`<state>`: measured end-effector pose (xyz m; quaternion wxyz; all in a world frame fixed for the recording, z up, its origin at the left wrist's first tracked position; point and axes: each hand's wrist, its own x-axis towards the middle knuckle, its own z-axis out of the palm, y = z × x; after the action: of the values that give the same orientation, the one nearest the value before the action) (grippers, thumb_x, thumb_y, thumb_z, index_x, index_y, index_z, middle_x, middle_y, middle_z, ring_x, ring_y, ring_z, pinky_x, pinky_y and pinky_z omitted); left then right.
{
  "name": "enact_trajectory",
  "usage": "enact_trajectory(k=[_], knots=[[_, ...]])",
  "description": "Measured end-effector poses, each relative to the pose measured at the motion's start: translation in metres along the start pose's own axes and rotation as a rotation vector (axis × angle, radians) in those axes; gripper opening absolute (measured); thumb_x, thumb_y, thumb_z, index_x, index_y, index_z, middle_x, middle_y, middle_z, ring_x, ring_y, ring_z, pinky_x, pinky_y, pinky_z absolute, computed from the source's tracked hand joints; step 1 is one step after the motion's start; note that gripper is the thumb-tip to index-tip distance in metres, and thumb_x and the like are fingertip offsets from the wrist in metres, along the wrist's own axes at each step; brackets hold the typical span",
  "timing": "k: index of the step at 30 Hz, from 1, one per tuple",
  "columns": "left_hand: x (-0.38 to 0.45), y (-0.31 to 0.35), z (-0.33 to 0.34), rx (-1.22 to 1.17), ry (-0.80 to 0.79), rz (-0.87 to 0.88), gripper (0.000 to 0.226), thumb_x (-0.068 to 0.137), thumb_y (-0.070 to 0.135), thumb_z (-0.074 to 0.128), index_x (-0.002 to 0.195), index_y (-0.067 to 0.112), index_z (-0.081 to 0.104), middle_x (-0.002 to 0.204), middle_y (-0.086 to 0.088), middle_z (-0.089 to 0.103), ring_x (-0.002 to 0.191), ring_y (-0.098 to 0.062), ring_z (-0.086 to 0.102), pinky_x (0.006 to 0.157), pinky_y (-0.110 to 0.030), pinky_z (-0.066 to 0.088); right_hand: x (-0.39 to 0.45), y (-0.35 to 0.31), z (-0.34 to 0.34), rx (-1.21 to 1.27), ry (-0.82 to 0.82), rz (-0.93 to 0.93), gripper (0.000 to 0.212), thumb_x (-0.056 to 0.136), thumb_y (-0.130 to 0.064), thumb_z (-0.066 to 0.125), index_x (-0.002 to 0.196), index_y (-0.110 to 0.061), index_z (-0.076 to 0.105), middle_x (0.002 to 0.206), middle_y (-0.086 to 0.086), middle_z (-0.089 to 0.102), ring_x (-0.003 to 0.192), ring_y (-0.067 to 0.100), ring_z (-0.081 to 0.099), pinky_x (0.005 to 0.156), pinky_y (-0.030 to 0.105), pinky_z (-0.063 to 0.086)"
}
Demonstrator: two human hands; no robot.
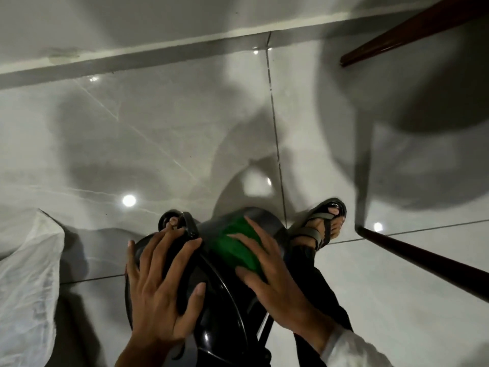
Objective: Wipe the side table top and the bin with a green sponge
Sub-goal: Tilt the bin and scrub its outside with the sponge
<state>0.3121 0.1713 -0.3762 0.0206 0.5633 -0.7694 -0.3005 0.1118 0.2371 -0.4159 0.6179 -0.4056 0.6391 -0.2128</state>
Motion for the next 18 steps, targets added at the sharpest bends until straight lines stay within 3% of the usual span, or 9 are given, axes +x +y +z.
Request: enact_trajectory(k=[2, 5, 6, 8, 11, 13, 14, 16, 18], knots=[[0.006, 0.001, -0.001, -0.007, 0.001, 0.006, 0.063, 0.103, 0.067, 0.026, 0.135, 0.024, 0.058, 0.136, -0.025, 0.067, 0.133, -0.045, 0.058, 0.119, -0.081, 0.025, 0.002, 0.036, -0.010, 0.015, 0.088, 0.098, 0.053, 0.099, -0.045, 0.057, 0.146, -0.060, 0.038, 0.171, -0.019, 0.022, 0.159, 0.004, 0.019, 0.129, 0.017, 0.016], [0.012, 0.004, -0.001, -0.041, 0.011, 0.012, 0.060, 0.103, 0.067, 0.029, 0.134, 0.024, 0.058, 0.136, -0.024, 0.066, 0.134, -0.043, 0.056, 0.120, -0.078, 0.028, 0.057, 0.082, -0.028, 0.084, 0.257, 0.464, 0.049, 0.104, -0.016, 0.061, 0.152, -0.013, 0.050, 0.161, 0.015, 0.046, 0.152, 0.033, 0.041, 0.129, 0.041, 0.028], [0.012, 0.005, -0.001, -0.047, 0.012, 0.020, 0.057, 0.102, 0.064, 0.033, 0.134, 0.023, 0.058, 0.136, -0.023, 0.065, 0.135, -0.042, 0.055, 0.120, -0.077, 0.028, 0.074, 0.090, -0.032, 0.101, 0.273, 0.566, 0.049, 0.104, -0.015, 0.060, 0.151, -0.007, 0.050, 0.158, 0.020, 0.049, 0.148, 0.038, 0.045, 0.127, 0.046, 0.031], [0.014, -0.001, -0.002, -0.041, 0.010, 0.023, 0.052, 0.095, 0.053, 0.046, 0.135, 0.022, 0.057, 0.136, -0.023, 0.064, 0.135, -0.040, 0.053, 0.122, -0.073, 0.029, 0.089, 0.092, -0.031, 0.088, 0.250, 0.648, 0.051, 0.104, -0.021, 0.060, 0.152, -0.010, 0.050, 0.159, 0.020, 0.047, 0.148, 0.040, 0.045, 0.126, 0.048, 0.031], [0.019, -0.011, -0.007, -0.010, 0.009, 0.011, 0.052, 0.090, 0.042, 0.048, 0.134, 0.016, 0.060, 0.135, -0.021, 0.061, 0.129, -0.040, 0.056, 0.126, -0.062, 0.030, 0.068, 0.055, -0.021, 0.111, 0.189, 0.448, 0.054, 0.097, -0.016, 0.067, 0.149, -0.028, 0.055, 0.166, 0.011, 0.036, 0.155, 0.032, 0.035, 0.131, 0.043, 0.026], [0.027, -0.010, -0.009, -0.004, -0.005, 0.015, 0.052, 0.093, 0.041, 0.048, 0.131, 0.010, 0.066, 0.132, -0.018, 0.061, 0.122, -0.040, 0.058, 0.120, -0.058, 0.038, 0.029, 0.014, -0.017, 0.238, 0.115, 0.271, 0.061, 0.085, -0.025, 0.070, 0.132, -0.061, 0.058, 0.168, -0.011, 0.032, 0.157, 0.012, 0.029, 0.130, 0.032, 0.023], [0.032, -0.008, -0.009, -0.007, -0.012, 0.014, 0.052, 0.094, 0.042, 0.048, 0.129, 0.009, 0.068, 0.130, -0.018, 0.061, 0.119, -0.040, 0.059, 0.114, -0.057, 0.043, 0.011, -0.003, -0.016, 0.291, 0.074, 0.200, 0.061, 0.079, -0.030, 0.068, 0.126, -0.067, 0.058, 0.168, -0.019, 0.030, 0.157, 0.004, 0.027, 0.128, 0.027, 0.023], [0.042, -0.001, -0.012, -0.009, -0.017, 0.021, 0.051, 0.095, 0.043, 0.048, 0.125, 0.007, 0.069, 0.125, -0.017, 0.062, 0.115, -0.040, 0.060, 0.103, -0.053, 0.048, -0.015, -0.023, -0.020, 0.364, 0.055, 0.125, 0.057, 0.076, -0.028, 0.065, 0.126, -0.055, 0.064, 0.163, -0.026, 0.036, 0.153, -0.005, 0.032, 0.123, 0.018, 0.030], [0.053, 0.008, -0.016, 0.018, -0.008, 0.037, 0.048, 0.094, 0.044, 0.051, 0.119, 0.007, 0.070, 0.120, -0.015, 0.061, 0.109, -0.037, 0.060, 0.092, -0.042, 0.048, -0.022, -0.025, -0.028, 0.398, 0.131, 0.115, 0.051, 0.074, -0.017, 0.064, 0.122, -0.036, 0.070, 0.152, -0.021, 0.051, 0.144, -0.006, 0.046, 0.113, 0.010, 0.038]])
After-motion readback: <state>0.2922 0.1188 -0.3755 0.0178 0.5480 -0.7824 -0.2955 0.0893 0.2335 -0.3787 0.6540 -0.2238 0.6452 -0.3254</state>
